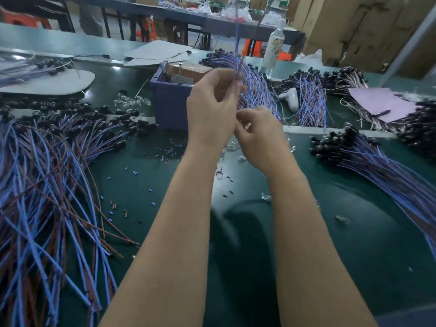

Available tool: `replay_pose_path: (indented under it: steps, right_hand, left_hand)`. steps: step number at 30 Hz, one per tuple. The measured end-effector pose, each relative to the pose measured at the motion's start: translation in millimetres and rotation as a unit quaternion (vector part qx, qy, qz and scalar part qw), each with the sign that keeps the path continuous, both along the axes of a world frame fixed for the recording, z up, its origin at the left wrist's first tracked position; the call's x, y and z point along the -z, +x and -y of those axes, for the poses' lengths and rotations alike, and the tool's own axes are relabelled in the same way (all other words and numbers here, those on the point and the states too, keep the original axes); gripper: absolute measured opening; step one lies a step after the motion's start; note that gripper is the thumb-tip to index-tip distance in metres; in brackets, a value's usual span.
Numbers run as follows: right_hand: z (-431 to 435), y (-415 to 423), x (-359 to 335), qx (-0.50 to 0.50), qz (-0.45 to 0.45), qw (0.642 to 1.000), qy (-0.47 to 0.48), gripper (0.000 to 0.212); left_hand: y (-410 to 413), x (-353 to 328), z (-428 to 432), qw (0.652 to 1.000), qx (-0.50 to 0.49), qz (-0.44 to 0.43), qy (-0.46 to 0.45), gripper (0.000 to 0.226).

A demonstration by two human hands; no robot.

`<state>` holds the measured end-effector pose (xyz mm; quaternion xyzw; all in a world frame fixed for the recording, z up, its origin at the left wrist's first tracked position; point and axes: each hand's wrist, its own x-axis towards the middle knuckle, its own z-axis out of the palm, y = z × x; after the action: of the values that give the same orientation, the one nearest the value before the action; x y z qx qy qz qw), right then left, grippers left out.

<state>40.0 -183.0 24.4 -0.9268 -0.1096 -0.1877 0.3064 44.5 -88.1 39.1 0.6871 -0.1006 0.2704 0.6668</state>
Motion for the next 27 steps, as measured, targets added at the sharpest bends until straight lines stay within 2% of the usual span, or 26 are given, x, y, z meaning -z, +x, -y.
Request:
replay_pose_path:
  steps: [3, 4, 6, 8, 9, 11, 13, 14, 15, 17, 19, 22, 25, 27]
  right_hand:
    - [36, -12, -27, 0.064, 0.099, 0.99, 0.082, 0.023]
    - [49, -16, -34, 0.093, 0.146, 0.976, 0.129, 0.025]
    - [75, -23, -43, 0.159, 0.222, 0.933, 0.234, 0.029]
    - [98, -30, -46, 0.186, 0.259, 0.872, 0.371, 0.027]
    - [108, -33, -45, 0.186, 0.27, 0.837, 0.439, 0.026]
    - [128, -39, -41, 0.177, 0.275, 0.76, 0.561, 0.028]
    - [147, -46, -30, 0.176, 0.266, 0.681, 0.659, 0.028]
    - [157, -50, -23, 0.184, 0.259, 0.645, 0.694, 0.026]
    - [167, -52, -15, 0.196, 0.249, 0.613, 0.724, 0.025]
    - [186, -57, 2, 0.22, 0.226, 0.56, 0.766, 0.025]
    - [202, -59, 18, 0.271, 0.192, 0.539, 0.774, 0.027]
    - [223, -55, 40, 0.298, 0.138, 0.518, 0.79, 0.036]
    - [236, -49, 55, 0.306, 0.064, 0.528, 0.789, 0.042]
    - [240, -44, 59, 0.304, 0.046, 0.54, 0.784, 0.039]
  left_hand:
    - [-12, -30, 31, 0.996, 0.035, 0.078, 0.012, 0.012]
    - [-15, -35, 41, 0.996, 0.023, 0.08, 0.029, 0.016]
    - [-17, -35, 62, 0.995, 0.007, 0.02, 0.102, 0.026]
    - [-18, -26, 91, 0.975, 0.083, -0.084, 0.187, 0.032]
    - [-19, -21, 108, 0.962, 0.146, -0.121, 0.197, 0.03]
    - [-18, -15, 143, 0.952, 0.227, -0.163, 0.125, 0.031]
    - [-10, -10, 174, 0.951, 0.246, -0.189, 0.012, 0.029]
    - [-5, -7, 189, 0.951, 0.242, -0.192, -0.013, 0.027]
    - [0, -3, 203, 0.954, 0.237, -0.185, -0.008, 0.024]
    - [6, 5, 234, 0.961, 0.221, -0.152, 0.069, 0.014]
    - [7, 11, 259, 0.963, 0.196, -0.107, 0.148, 0.014]
    - [11, 25, 289, 0.941, 0.206, -0.09, 0.253, 0.017]
    - [19, 49, 304, 0.91, 0.229, -0.135, 0.318, 0.019]
    - [23, 64, 305, 0.895, 0.237, -0.173, 0.335, 0.019]
